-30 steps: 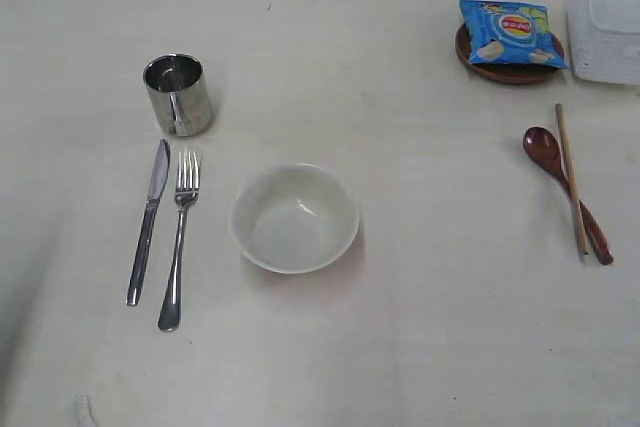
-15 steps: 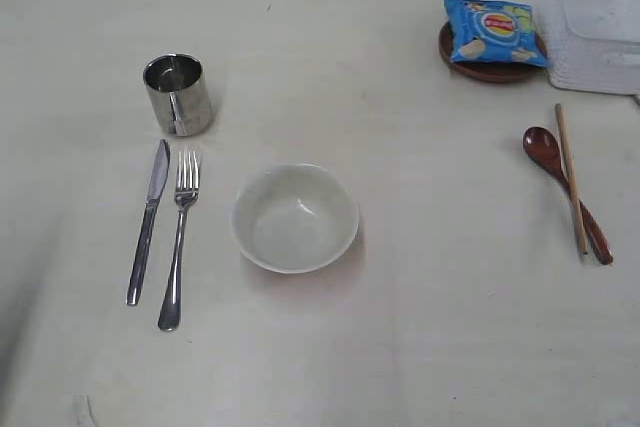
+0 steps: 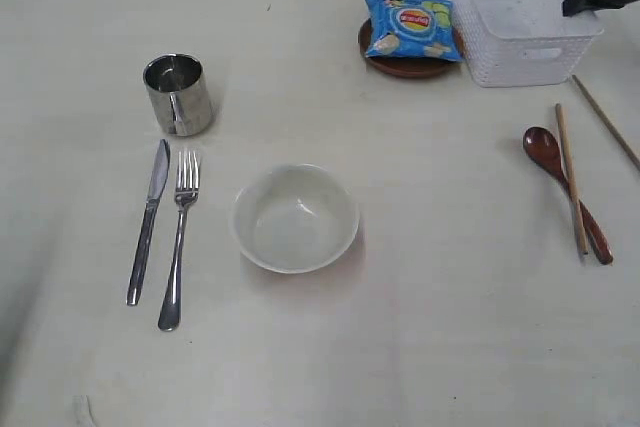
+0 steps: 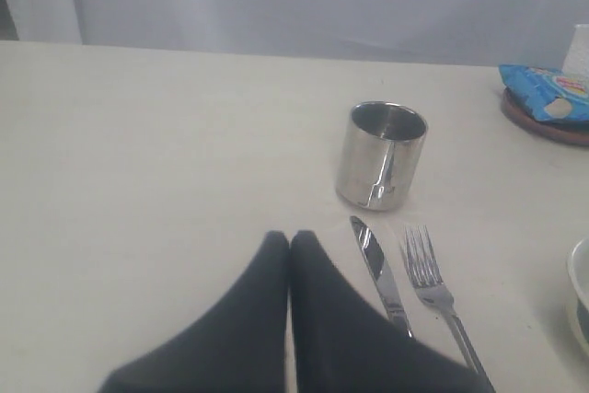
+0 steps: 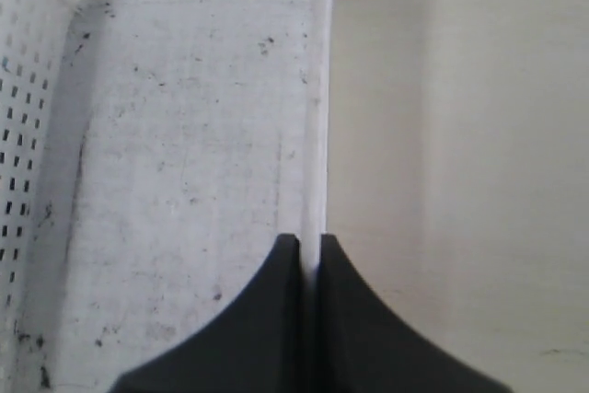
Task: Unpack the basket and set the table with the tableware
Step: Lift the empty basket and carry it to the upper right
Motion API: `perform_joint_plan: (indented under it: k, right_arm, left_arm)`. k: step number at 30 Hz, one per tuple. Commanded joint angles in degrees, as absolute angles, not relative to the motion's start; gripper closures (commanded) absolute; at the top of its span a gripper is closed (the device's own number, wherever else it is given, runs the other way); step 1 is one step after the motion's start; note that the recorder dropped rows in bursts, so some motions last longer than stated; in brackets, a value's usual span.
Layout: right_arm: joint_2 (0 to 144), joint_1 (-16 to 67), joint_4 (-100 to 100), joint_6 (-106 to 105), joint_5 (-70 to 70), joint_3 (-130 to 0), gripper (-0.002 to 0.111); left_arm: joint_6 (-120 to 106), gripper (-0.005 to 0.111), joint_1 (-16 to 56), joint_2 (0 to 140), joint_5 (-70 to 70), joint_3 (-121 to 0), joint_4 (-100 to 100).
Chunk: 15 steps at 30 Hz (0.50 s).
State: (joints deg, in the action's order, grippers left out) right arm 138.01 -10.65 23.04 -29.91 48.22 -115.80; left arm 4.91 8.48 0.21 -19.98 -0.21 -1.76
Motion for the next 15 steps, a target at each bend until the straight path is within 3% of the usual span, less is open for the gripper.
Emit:
perform_joint_plan:
  k: [1, 15]
  right_arm:
    - [137.69, -8.27, 22.34, -29.6, 51.07, -115.83, 0.109]
    - [137.06, -0.4, 18.6, -23.23, 54.31, -115.83, 0.109]
  left_arm:
    - [4.73, 0.107, 8.75, 0.0, -19.85, 0.0, -1.71]
    - [4.73, 0.107, 8.75, 0.0, -19.85, 0.0, -1.71]
